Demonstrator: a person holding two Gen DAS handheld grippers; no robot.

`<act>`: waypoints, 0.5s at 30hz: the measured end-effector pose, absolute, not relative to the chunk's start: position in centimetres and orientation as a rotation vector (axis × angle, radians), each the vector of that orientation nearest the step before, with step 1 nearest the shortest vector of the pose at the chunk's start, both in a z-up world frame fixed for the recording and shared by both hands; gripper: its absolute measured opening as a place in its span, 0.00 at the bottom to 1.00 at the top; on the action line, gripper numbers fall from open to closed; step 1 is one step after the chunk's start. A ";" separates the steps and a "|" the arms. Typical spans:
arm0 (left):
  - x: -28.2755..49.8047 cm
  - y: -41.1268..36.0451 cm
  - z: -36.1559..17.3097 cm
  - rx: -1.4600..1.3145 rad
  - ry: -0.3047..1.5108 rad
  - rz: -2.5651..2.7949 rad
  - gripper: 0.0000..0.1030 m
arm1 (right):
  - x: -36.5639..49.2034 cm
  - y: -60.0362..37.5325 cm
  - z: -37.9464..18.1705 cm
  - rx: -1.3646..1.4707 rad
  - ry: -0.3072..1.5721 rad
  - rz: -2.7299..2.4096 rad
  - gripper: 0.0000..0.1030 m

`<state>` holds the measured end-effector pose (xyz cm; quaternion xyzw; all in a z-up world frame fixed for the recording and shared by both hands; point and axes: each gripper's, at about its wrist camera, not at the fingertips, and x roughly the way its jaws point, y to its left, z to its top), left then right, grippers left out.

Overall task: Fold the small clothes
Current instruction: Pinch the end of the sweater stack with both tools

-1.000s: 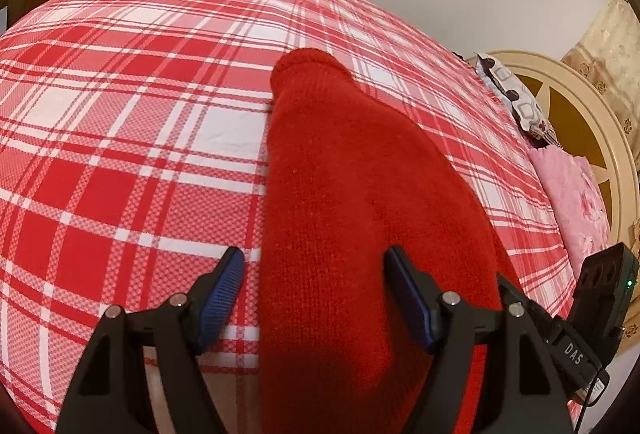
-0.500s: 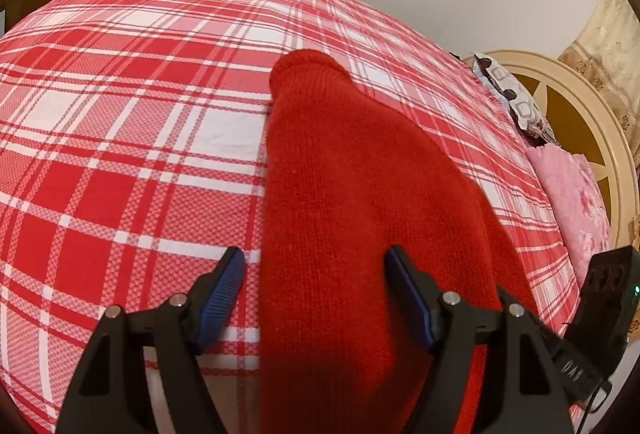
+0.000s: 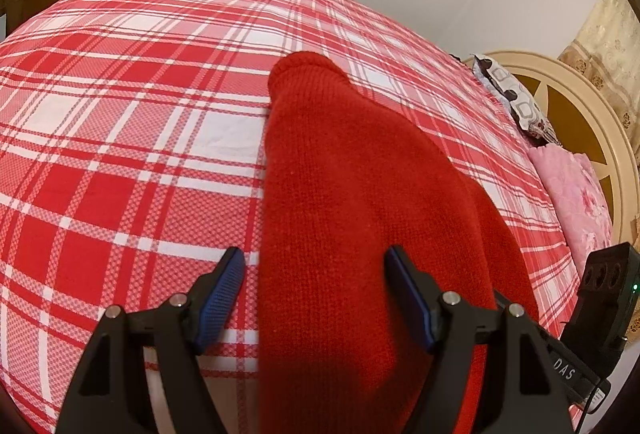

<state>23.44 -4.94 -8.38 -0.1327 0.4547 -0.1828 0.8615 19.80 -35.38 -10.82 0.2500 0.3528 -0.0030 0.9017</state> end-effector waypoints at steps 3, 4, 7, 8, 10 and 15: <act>23.4 -5.1 -8.3 -0.264 0.953 -0.375 0.72 | 19.9 -34.7 -10.5 0.469 0.736 -0.026 0.53; 23.4 -5.2 -8.3 -0.263 0.949 -0.382 0.65 | 19.8 -34.4 -10.4 0.459 0.734 -0.025 0.48; 23.2 -5.5 -8.1 -0.263 0.943 -0.410 0.51 | 19.6 -33.3 -9.8 0.392 0.728 -0.041 0.39; 23.1 -5.6 -7.9 -0.253 0.941 -0.407 0.49 | 19.6 -32.7 -9.4 0.346 0.730 -0.056 0.37; 22.8 -6.1 -7.3 -0.207 0.937 -0.398 0.39 | 19.1 -31.8 -8.5 0.294 0.724 -0.071 0.34; 21.8 -5.8 -5.8 -0.194 0.992 -0.414 0.34 | 15.7 -31.5 -5.7 0.412 0.688 0.007 0.33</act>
